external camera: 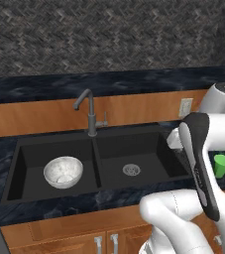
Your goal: Place the bowl in the left basin and the cup in the right basin of the sink.
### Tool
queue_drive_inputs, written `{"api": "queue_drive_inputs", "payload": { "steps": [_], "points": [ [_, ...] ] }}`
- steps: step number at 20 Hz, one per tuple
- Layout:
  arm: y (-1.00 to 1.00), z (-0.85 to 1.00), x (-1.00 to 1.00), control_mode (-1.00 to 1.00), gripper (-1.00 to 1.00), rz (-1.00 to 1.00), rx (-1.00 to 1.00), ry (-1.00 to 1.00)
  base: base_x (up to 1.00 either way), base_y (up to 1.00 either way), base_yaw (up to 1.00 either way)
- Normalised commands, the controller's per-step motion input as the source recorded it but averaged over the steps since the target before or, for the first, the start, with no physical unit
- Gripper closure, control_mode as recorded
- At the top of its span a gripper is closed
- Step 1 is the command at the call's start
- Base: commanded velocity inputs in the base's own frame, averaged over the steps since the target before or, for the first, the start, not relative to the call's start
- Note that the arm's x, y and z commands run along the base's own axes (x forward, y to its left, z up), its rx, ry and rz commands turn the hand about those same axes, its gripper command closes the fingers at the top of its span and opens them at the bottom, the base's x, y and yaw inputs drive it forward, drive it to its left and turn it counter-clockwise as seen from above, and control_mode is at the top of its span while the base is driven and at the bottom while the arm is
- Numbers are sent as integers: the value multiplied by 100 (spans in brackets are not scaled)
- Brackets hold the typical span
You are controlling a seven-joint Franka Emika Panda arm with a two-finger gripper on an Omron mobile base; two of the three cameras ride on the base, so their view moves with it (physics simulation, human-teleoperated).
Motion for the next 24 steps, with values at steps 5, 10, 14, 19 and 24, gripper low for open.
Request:
{"api": "queue_drive_inputs", "payload": {
  "steps": [5, 10, 14, 19, 24],
  "points": [
    [-48, 0, -10, -100, -100, 0, -2, 0, 0, 0, 0],
    [-44, -1, -12, -100, -100, 0, 0, -3, 0, 0, 0],
    [-40, -5, -6, -100, -100, 0, 0, -5, 0, 0, 0],
    [-35, -5, 0, -100, -100, -4, 0, 0, 0, 0, 0],
    [-32, -5, 0, -100, -100, -7, 0, 0, 0, 0, 0]
  ]
}}
